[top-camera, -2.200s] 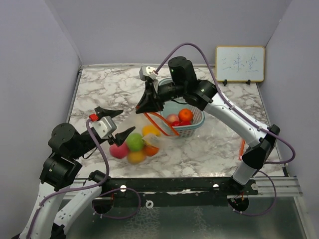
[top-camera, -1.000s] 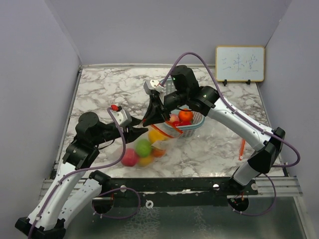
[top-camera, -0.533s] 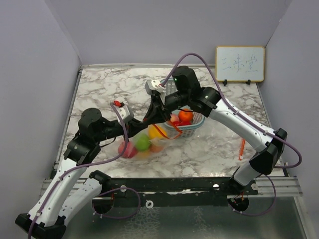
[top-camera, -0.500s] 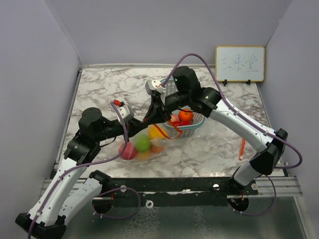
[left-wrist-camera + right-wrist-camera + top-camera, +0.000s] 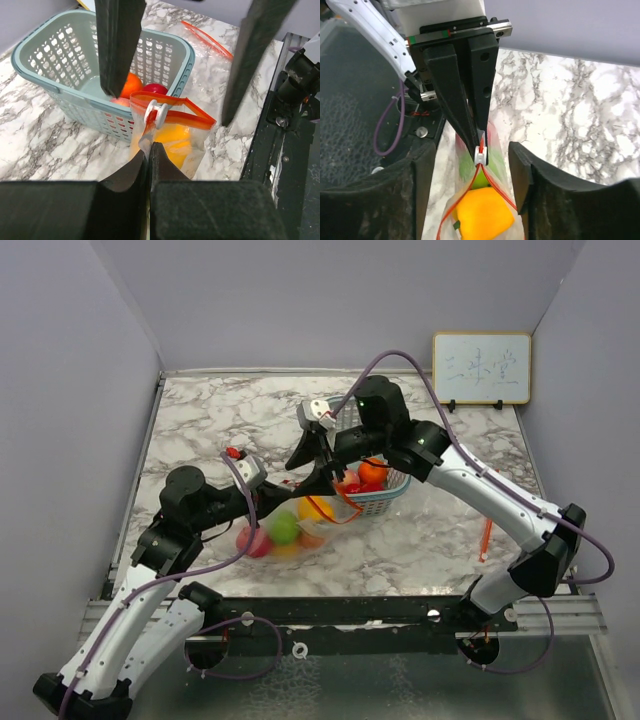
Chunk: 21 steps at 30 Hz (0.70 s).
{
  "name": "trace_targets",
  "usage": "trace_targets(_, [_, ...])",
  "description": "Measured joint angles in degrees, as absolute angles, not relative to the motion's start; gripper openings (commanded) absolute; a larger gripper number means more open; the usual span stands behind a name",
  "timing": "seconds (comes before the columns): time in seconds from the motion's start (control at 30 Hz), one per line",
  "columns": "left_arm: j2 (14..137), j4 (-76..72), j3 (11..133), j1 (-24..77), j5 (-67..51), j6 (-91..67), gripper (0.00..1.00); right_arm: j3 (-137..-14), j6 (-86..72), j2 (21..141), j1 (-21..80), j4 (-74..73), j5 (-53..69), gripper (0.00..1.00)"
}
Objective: Place the food in the zip-top bag and seal the zipper
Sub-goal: Zip the zipper food storage bag at the center of the board.
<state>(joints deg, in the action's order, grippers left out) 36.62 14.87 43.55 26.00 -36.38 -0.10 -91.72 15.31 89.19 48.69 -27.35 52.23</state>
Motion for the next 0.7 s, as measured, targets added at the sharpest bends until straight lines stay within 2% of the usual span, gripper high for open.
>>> trace_targets(0.13, [36.40, 14.55, 42.61, 26.00, -36.34, -0.16, 0.00, -89.23, 15.90, 86.28, 48.66, -26.44, 51.53, 0.66])
trace_targets(0.33, [35.90, 14.17, 42.61, 26.00, -36.16, -0.34, 0.00, -88.53, 15.25, 85.08, 48.69, -24.36, 49.67, 0.53])
trace_targets(0.63, [35.62, 14.15, 42.61, 26.00, -35.00, -0.49, 0.00, -88.55, 13.56, 88.14, 48.69, -24.36, 49.36, 0.43])
trace_targets(0.7, [35.51, 14.17, 42.61, 26.00, -34.85, -0.54, 0.00, -88.55, 13.26, 88.53, 48.69, -24.36, 49.41, 0.36])
